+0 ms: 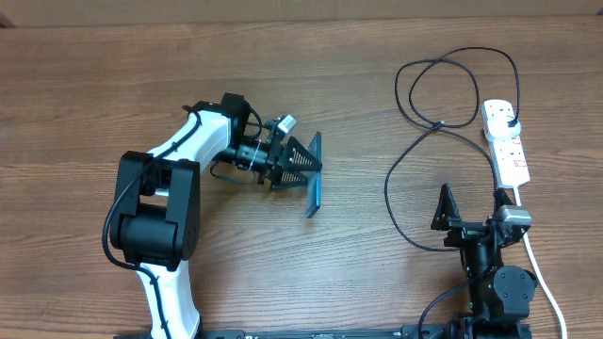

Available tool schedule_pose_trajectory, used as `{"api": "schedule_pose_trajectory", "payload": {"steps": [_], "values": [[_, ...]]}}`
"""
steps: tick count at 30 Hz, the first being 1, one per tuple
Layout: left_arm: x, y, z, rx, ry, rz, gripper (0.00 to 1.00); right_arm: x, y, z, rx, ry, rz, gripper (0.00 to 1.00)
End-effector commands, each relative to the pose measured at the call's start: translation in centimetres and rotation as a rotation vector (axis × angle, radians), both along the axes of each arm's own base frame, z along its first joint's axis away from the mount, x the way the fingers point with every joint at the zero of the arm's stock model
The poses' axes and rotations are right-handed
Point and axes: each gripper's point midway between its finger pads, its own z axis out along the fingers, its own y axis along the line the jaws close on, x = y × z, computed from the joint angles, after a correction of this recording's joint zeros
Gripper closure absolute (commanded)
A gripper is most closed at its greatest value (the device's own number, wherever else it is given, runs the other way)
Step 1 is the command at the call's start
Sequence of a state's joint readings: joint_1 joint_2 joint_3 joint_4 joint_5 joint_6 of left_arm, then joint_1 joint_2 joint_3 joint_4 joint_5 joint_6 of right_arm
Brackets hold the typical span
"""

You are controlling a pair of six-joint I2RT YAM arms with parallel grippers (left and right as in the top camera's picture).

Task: Plug charger to phone and switch on socket
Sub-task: 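Lift the phone with the left gripper and tilt it upright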

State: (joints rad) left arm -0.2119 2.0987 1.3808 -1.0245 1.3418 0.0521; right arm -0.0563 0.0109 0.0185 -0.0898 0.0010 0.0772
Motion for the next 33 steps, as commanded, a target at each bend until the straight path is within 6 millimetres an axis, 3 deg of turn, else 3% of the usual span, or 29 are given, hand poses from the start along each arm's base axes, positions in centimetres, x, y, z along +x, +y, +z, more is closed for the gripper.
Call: {"api": "schedule_pose_trajectory", "payload": {"steps": [1, 12, 21, 33], "values": [[0.4, -0.7, 3.5, -0.222, 0.036, 0.032, 0.29, 0.0, 0.0, -0.2, -0.008, -0.003, 0.001, 0.0], [0.7, -0.8, 3.5, -0.206, 0.111, 0.042, 0.27, 0.0, 0.0, -0.2, -0.008, -0.003, 0.001, 0.0], [2.5, -1.1, 3.4, -0.19, 0.165, 0.049, 0.3, 0.0, 0.0, -0.2, -0.008, -0.003, 0.001, 0.0], [2.7, -1.2, 3.6, -0.151, 0.372, 0.069, 0.27, 0.0, 0.0, -0.2, -0.008, -0.003, 0.001, 0.0]]}}
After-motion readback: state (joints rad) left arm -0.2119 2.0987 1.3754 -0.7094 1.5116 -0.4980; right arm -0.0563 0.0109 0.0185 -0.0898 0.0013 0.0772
